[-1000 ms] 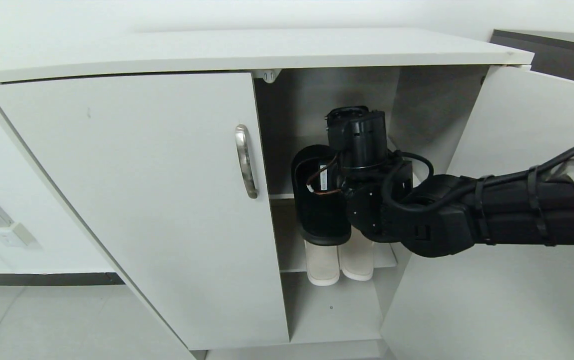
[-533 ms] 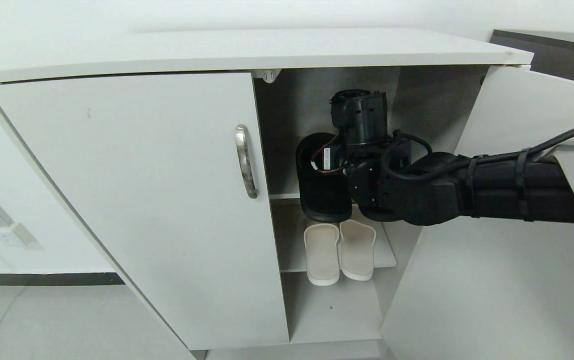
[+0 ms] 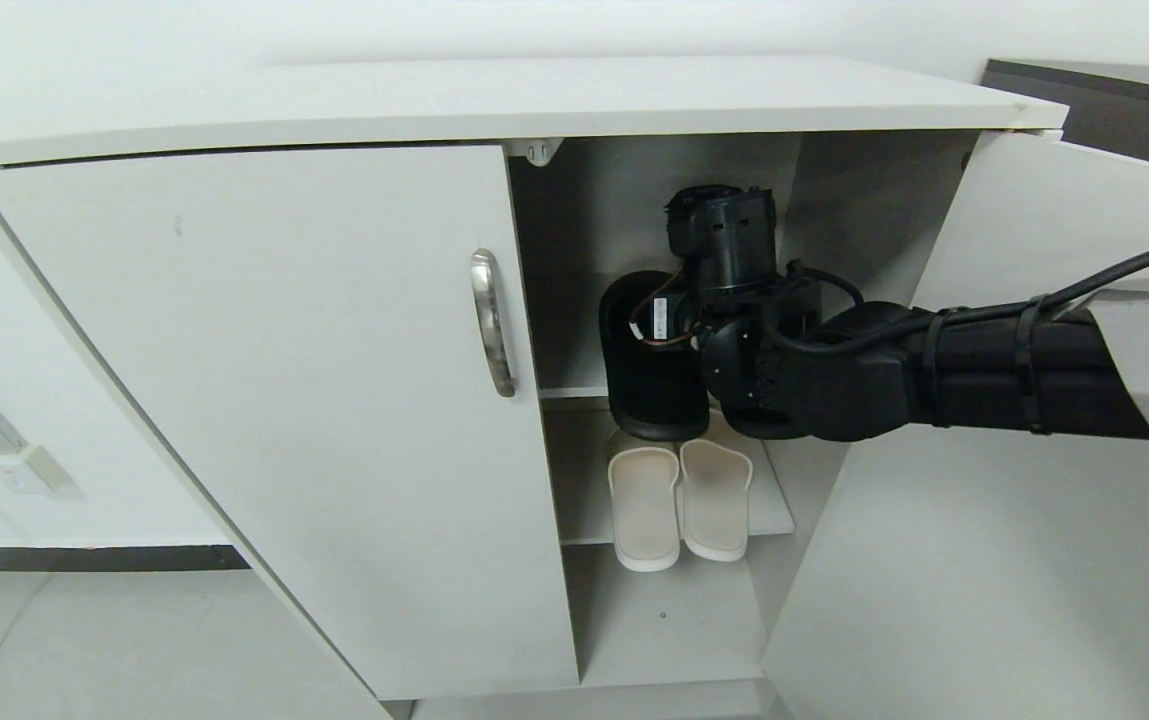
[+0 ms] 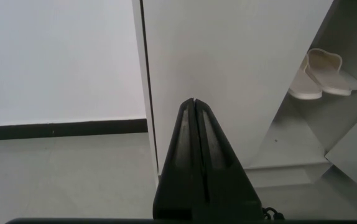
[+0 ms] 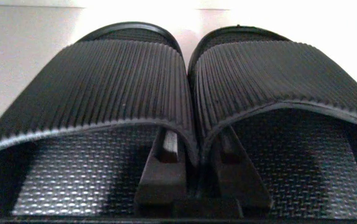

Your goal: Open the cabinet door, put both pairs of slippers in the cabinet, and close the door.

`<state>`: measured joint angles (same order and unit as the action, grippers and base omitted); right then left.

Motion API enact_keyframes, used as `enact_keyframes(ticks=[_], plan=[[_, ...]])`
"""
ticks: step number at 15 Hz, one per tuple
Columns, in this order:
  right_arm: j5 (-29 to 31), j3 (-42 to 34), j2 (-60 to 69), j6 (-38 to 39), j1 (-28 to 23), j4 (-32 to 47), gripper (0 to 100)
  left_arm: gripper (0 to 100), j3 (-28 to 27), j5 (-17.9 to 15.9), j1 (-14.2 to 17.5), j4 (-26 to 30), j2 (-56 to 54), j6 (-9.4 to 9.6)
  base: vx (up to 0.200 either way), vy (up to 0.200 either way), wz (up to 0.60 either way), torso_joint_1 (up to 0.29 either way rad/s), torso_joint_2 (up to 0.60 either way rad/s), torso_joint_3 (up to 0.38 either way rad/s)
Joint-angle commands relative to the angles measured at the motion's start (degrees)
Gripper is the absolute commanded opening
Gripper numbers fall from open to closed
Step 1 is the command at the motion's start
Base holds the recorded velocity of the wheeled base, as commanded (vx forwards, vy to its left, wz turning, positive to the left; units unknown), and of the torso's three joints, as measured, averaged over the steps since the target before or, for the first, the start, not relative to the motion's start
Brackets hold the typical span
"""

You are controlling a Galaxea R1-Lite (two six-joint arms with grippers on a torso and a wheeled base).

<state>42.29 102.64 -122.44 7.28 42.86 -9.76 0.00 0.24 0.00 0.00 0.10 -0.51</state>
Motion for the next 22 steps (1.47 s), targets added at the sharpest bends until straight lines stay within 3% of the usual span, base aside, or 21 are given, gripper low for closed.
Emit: enact_keyframes(ticks=[1, 13, 14, 22], plan=[[-0.01, 0.01, -0.08, 0.02, 0.03, 0.01, 0, 0, 0.0, 0.02, 0.0, 0.0, -0.01, -0.02, 0.0, 0.0, 0.0, 0.0, 0.0, 0.0], [-0.01, -0.08, -0.6, 0.02, 0.03, 0.01, 0, 0, 0.0, 0.02, 0.0, 0.0, -0.01, -0.19, 0.0, 0.0, 0.0, 0.0, 0.0, 0.0], [-0.01, -0.08, -0.6, 0.02, 0.03, 0.01, 100, 0, 0.0, 0.11, 0.0, 0.0, -0.01, -0.28, 0.0, 0.0, 0.0, 0.0, 0.0, 0.0], [0.07, -4.3, 2.3, 0.37, 1.08, -0.08, 100, 0, 0.0, 0.11, 0.0, 0.0, -0.01, -0.28, 0.0, 0.0, 0.0, 0.0, 0.0, 0.0]])
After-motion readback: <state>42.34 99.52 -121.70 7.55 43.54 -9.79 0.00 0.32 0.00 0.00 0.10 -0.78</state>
